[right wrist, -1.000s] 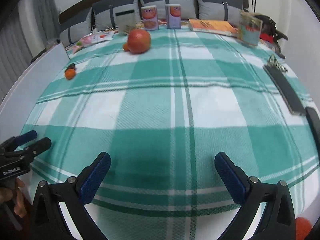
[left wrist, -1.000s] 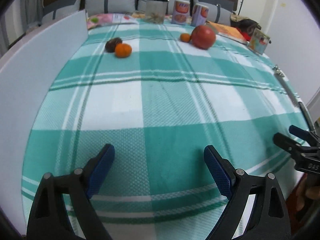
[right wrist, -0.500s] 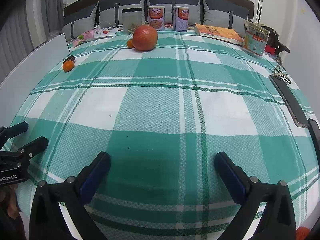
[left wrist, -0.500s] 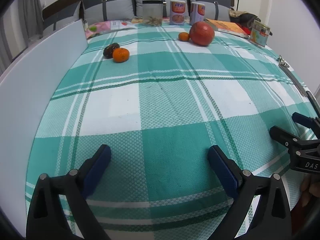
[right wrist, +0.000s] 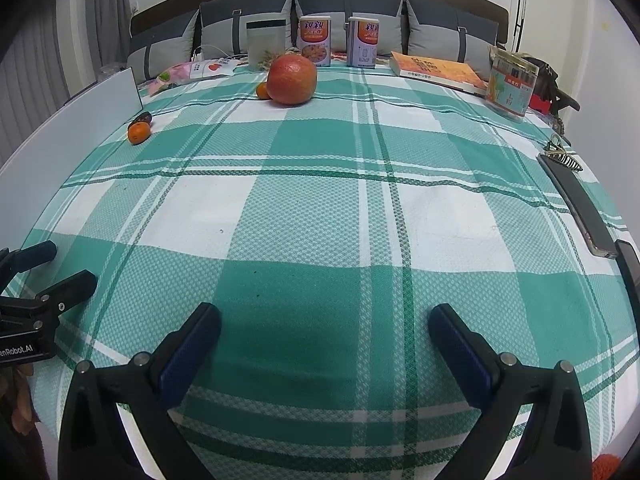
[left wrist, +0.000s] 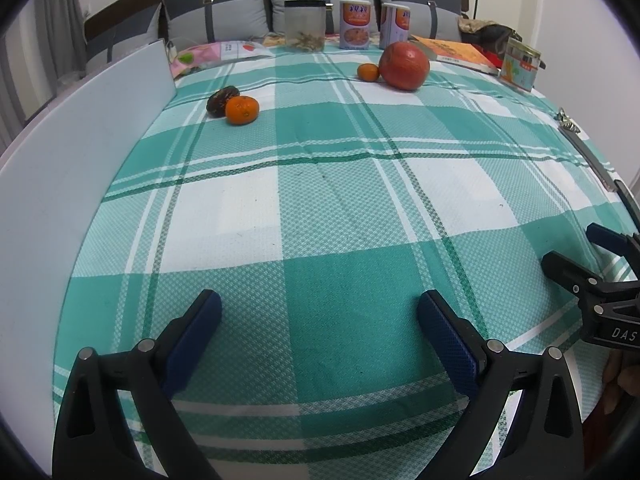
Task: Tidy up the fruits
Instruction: 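Grasp the mandarin with the left tool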
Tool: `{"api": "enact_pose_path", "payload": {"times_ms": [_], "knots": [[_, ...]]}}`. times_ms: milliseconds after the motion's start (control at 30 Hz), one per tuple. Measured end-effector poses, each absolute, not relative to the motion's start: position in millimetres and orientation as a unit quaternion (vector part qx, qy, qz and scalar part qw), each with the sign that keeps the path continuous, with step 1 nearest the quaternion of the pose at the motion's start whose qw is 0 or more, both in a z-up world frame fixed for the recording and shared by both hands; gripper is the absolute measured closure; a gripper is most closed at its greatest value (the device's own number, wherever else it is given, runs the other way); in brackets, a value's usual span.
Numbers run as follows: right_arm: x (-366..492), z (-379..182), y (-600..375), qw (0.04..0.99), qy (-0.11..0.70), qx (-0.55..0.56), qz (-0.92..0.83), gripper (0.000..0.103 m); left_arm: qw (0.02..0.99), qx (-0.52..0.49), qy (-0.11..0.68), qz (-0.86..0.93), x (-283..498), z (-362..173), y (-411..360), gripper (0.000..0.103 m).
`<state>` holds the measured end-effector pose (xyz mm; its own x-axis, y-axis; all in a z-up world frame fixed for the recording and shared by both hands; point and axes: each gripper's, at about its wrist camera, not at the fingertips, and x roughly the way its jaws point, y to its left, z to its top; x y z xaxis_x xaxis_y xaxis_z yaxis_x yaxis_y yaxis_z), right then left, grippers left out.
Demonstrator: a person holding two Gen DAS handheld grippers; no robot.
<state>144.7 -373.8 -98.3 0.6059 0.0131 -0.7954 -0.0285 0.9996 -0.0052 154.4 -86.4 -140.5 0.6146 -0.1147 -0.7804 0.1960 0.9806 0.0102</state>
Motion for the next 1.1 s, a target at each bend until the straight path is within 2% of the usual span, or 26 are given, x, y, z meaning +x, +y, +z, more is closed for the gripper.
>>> {"api": "enact_pose_path", "payload": {"times_ms": [133,233,433,633,667,700,733,767,800,833,1100], "knots": [[144.6,-98.3,-373.8,0.896,0.444,-0.008,0.012,0.000,0.897,0.041,0.432,-0.085,154.8,-140.1,-84.4,0.003],[144.6,-98.4,-373.7,0.896,0.444,-0.009,0.012,0.000,0.880,0.038,0.462,-0.101,167.7,-134.9,-82.4,0.004],[144.5,-97.6,-373.2,0.896,0.444,-0.009,0.013,0.000,0.865,-0.107,0.478,-0.108,255.8,-117.5,-35.4,0.006],[145.1,-97.0,-372.7,0.896,0.444,-0.010,0.015,0.000,0.886,-0.077,0.450,-0.080,327.8,-114.7,-37.6,0.008],[145.3,-96.8,-372.4,0.896,0.444,-0.010,0.015,0.000,0.888,-0.070,0.449,-0.073,333.7,-117.7,-40.2,0.010],[145.6,-96.7,-372.2,0.896,0.444,-0.010,0.016,0.000,0.889,-0.066,0.449,-0.067,338.5,-120.6,-41.4,0.025],[145.4,-96.9,-372.4,0.896,0.444,-0.010,0.016,0.000,0.887,-0.064,0.452,-0.065,342.9,-124.2,-42.5,0.046],[145.2,-96.9,-372.4,0.896,0.444,-0.010,0.015,0.000,0.889,-0.058,0.451,-0.055,346.0,-127.5,-43.5,0.050],[145.4,-96.8,-372.0,0.896,0.444,-0.010,0.015,0.000,0.894,-0.052,0.441,-0.049,345.3,-126.2,-43.9,0.058],[145.1,-96.8,-372.2,0.896,0.443,-0.009,0.015,0.000,0.895,-0.050,0.440,-0.046,344.6,-126.4,-42.7,0.072],[145.2,-96.9,-371.9,0.896,0.443,-0.010,0.015,0.000,0.898,-0.039,0.429,-0.094,291.2,-118.8,-37.8,0.073]]}}
